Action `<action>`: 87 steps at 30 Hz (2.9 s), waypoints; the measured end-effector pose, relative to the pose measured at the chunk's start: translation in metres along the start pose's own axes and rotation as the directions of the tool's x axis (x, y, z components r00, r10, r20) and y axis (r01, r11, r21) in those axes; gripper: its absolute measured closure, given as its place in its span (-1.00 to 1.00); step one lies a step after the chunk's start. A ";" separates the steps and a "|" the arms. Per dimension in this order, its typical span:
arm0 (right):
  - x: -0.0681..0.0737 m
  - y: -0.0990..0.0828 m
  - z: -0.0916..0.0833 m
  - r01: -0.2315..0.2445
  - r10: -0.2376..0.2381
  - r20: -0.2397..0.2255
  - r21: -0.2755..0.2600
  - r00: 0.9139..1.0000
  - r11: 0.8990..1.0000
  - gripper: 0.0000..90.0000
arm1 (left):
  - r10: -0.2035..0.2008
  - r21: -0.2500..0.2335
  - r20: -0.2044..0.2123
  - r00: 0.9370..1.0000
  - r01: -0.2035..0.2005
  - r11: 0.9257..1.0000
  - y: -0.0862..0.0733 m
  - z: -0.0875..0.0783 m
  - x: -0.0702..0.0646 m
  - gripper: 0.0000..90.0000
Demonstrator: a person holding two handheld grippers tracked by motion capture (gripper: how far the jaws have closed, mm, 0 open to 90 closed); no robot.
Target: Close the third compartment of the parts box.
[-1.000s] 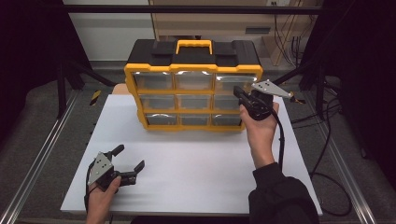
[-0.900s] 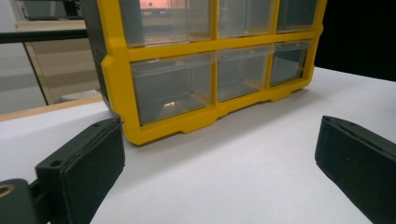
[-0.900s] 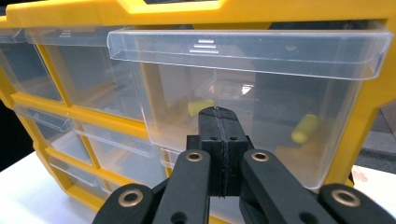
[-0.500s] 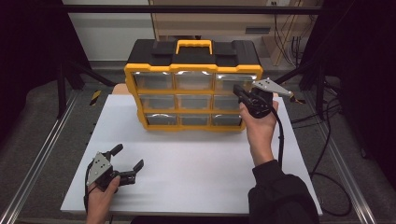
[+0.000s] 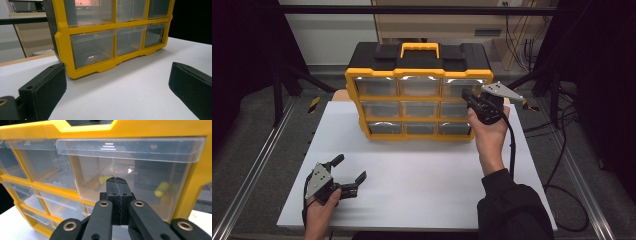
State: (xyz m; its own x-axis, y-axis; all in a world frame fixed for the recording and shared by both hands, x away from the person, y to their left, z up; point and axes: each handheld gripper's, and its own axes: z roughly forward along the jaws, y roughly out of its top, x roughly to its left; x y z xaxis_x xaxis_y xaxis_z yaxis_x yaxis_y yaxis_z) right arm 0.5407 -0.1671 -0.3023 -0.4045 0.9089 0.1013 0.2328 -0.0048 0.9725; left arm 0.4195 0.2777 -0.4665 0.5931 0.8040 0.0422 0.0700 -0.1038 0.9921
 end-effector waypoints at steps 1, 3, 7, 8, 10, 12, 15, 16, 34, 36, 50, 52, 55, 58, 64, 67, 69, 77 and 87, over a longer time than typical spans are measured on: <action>0.000 0.000 0.000 -0.001 0.001 0.000 0.000 1.000 1.000 1.00 | 0.000 0.000 0.000 1.000 0.000 1.000 0.000 0.000 0.000 -0.98; 0.000 0.001 0.000 0.003 -0.003 0.001 0.000 1.000 1.000 1.00 | 0.001 0.000 0.001 1.000 -0.001 1.000 0.000 0.000 0.000 -0.98; 0.000 0.001 0.000 0.005 -0.005 0.002 0.000 1.000 1.000 1.00 | 0.002 0.001 0.003 1.000 -0.002 1.000 0.000 0.001 -0.001 -0.98; 0.000 0.001 0.000 0.005 -0.005 0.003 0.000 1.000 1.000 1.00 | 0.003 0.001 0.003 1.000 -0.003 1.000 0.000 0.001 -0.001 -0.98; 0.000 0.001 0.000 0.010 -0.010 0.003 0.000 1.000 1.000 1.00 | 0.003 0.001 0.003 1.000 -0.003 1.000 0.000 0.001 -0.001 -0.98; 0.000 0.001 0.000 0.010 -0.010 0.004 0.000 1.000 1.000 1.00 | 0.004 0.001 0.004 1.000 -0.004 1.000 0.000 0.001 -0.001 -0.98; 0.000 0.001 0.000 0.011 -0.011 0.005 0.001 1.000 1.000 1.00 | 0.004 0.002 0.005 1.000 -0.004 1.000 0.000 0.001 -0.001 -0.98; 0.000 0.002 0.001 0.009 -0.009 0.005 0.001 1.000 1.000 1.00 | 0.004 0.003 0.006 1.000 -0.004 1.000 0.000 0.001 -0.001 -0.98; 0.002 0.004 0.003 0.016 -0.016 0.009 -0.003 1.000 1.000 1.00 | 0.006 0.003 0.007 1.000 -0.006 1.000 0.000 0.001 -0.001 -0.98; 0.002 0.004 0.003 0.015 -0.015 0.010 -0.003 1.000 1.000 1.00 | 0.005 0.002 0.006 1.000 -0.005 1.000 0.000 0.001 -0.001 -0.98; 0.001 0.004 0.006 0.013 -0.013 0.015 -0.003 1.000 1.000 1.00 | 0.001 -0.002 0.001 1.000 -0.001 1.000 0.000 0.000 0.001 -0.98; 0.000 0.004 0.006 0.008 -0.008 0.013 -0.005 1.000 1.000 1.00 | 0.002 -0.002 0.001 1.000 -0.002 1.000 0.001 0.000 0.000 -0.98; -0.002 0.004 0.007 -0.003 0.003 0.012 -0.007 1.000 1.000 1.00 | 0.002 -0.002 0.001 1.000 -0.002 1.000 0.001 0.000 0.000 -0.98; -0.004 0.004 0.008 -0.023 0.023 0.007 -0.009 1.000 1.000 1.00 | 0.001 -0.002 0.001 1.000 -0.001 1.000 0.000 0.000 0.001 -0.98; -0.004 0.004 0.009 -0.023 0.023 0.009 -0.009 1.000 1.000 1.00 | 0.001 -0.003 0.002 1.000 -0.001 1.000 0.001 0.000 0.000 -0.98; -0.004 0.004 0.009 -0.021 0.022 0.009 -0.009 1.000 1.000 1.00 | 0.001 -0.003 0.002 1.000 -0.001 1.000 0.001 0.000 0.000 -0.98; -0.005 0.004 0.009 -0.021 0.021 0.010 -0.010 1.000 1.000 1.00 | 0.002 -0.002 0.002 1.000 -0.002 1.000 0.001 0.000 0.000 -0.98; -0.005 0.004 0.009 -0.019 0.019 0.011 -0.013 1.000 1.000 1.00 | 0.001 -0.003 0.002 1.000 -0.001 1.000 0.001 0.000 0.001 -0.98; -0.004 0.004 0.009 -0.006 0.007 0.014 -0.016 1.000 1.000 1.00 | -0.002 -0.004 0.002 1.000 0.002 1.000 0.000 0.000 0.001 -0.98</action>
State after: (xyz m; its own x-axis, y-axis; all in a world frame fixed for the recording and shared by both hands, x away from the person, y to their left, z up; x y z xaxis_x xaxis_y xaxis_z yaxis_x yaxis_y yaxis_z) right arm 0.5512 -0.1670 -0.3009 -0.3908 0.9145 0.1050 0.2211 -0.0174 0.9751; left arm 0.4199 0.2783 -0.4660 0.5946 0.8030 0.0404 0.0678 -0.1001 0.9927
